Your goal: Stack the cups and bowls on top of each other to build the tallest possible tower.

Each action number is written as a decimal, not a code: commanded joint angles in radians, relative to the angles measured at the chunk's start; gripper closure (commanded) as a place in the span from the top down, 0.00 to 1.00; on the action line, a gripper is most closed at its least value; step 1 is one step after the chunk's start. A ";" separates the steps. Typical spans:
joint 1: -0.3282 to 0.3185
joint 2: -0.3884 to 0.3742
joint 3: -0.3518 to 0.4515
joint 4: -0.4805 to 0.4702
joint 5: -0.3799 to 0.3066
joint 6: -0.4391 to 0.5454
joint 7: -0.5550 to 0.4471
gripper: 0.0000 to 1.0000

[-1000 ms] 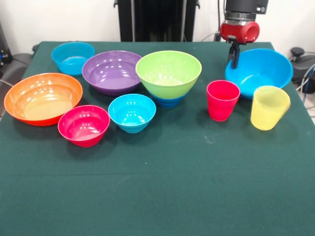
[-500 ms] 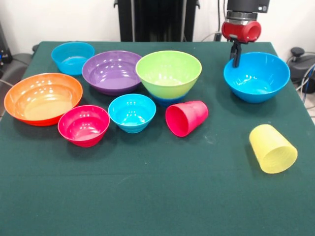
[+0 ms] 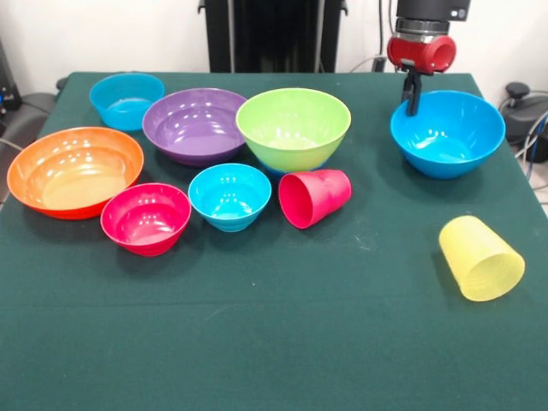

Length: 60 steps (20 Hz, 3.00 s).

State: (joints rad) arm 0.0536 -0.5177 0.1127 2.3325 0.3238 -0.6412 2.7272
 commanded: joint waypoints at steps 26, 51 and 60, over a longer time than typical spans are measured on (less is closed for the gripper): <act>0.007 -0.156 0.015 -0.075 -0.009 0.318 0.076 0.00; -0.030 -0.326 0.026 -0.029 -0.024 0.476 0.061 0.00; -0.055 -0.357 0.000 -0.043 -0.050 0.539 0.018 0.00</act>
State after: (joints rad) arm 0.0287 -0.8496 0.0842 2.3332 0.3211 -0.2338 2.7272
